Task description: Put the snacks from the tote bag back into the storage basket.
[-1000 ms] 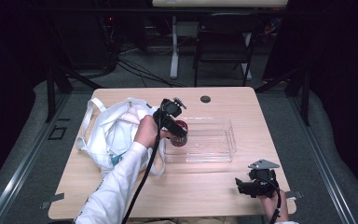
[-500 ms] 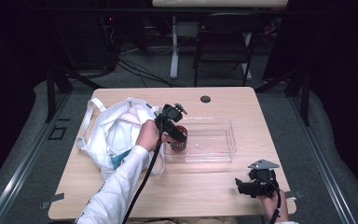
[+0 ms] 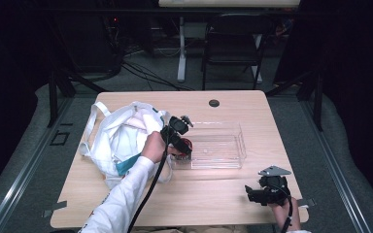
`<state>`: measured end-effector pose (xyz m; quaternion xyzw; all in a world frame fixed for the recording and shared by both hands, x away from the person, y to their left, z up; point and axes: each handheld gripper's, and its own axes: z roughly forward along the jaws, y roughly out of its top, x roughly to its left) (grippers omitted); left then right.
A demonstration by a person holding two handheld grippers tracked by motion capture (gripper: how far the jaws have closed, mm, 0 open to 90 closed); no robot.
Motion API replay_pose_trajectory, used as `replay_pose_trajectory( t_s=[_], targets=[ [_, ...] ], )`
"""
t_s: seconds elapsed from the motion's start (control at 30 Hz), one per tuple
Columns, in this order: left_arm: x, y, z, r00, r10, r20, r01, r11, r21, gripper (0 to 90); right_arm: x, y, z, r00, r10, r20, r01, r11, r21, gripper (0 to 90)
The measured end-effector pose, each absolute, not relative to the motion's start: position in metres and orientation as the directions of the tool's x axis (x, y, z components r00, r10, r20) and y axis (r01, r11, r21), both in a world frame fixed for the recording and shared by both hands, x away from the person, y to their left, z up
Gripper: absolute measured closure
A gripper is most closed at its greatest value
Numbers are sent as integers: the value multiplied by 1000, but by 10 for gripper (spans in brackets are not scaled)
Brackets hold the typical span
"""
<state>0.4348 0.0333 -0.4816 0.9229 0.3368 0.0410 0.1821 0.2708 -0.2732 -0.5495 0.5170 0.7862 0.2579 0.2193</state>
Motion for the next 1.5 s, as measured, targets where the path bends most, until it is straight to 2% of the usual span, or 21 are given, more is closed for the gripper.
replay_pose_trajectory(
  t_s=[1.0,1.3,1.5],
  targets=[
    [433,29,-484,791,612,-10,582,-747,321,264,271,-273,-549,-371,925,-78,700,334,631,144],
    [432,33,-469,768,640,0,592,-711,380,160,271,-273,-550,-369,926,-80,700,334,631,144],
    [429,41,-454,763,646,-3,588,-693,417,140,271,-273,-550,-366,928,-78,699,329,636,144]
  ],
)
